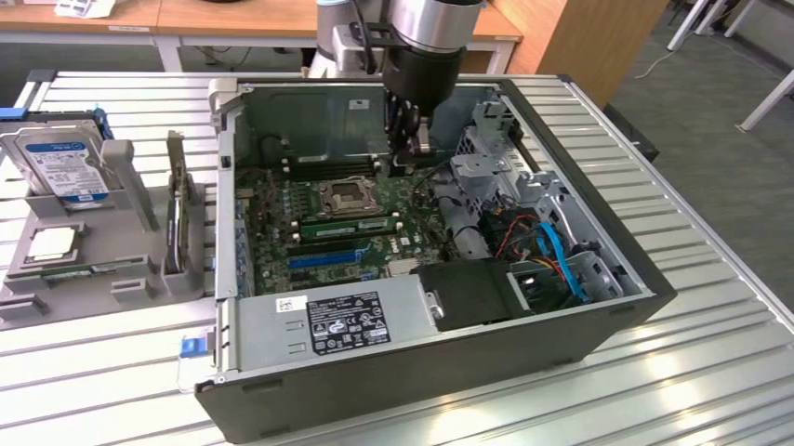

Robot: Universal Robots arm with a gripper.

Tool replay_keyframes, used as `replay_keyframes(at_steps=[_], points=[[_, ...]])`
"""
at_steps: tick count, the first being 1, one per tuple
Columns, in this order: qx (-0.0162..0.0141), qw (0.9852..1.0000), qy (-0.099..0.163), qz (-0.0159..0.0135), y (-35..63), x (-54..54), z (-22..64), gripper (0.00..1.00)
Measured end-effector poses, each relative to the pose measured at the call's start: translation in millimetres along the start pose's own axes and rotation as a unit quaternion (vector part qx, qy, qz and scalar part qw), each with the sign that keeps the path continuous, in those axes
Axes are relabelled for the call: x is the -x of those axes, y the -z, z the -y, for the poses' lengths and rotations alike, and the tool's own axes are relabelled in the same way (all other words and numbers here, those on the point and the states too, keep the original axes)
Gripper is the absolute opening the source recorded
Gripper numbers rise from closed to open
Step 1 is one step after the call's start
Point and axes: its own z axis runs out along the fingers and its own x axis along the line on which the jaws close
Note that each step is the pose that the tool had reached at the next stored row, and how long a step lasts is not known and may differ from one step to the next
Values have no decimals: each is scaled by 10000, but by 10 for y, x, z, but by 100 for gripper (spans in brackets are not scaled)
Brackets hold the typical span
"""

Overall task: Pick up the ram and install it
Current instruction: 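Press down the ram until it locks into place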

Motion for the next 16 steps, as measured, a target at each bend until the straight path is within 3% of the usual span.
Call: replay_keyframes(at_steps=[5,12,16], points=[[0,10000,0,0,2,1,61,10],[-1,10000,0,2,-3,2,64,10],[0,10000,0,8,-56,0,66,10]])
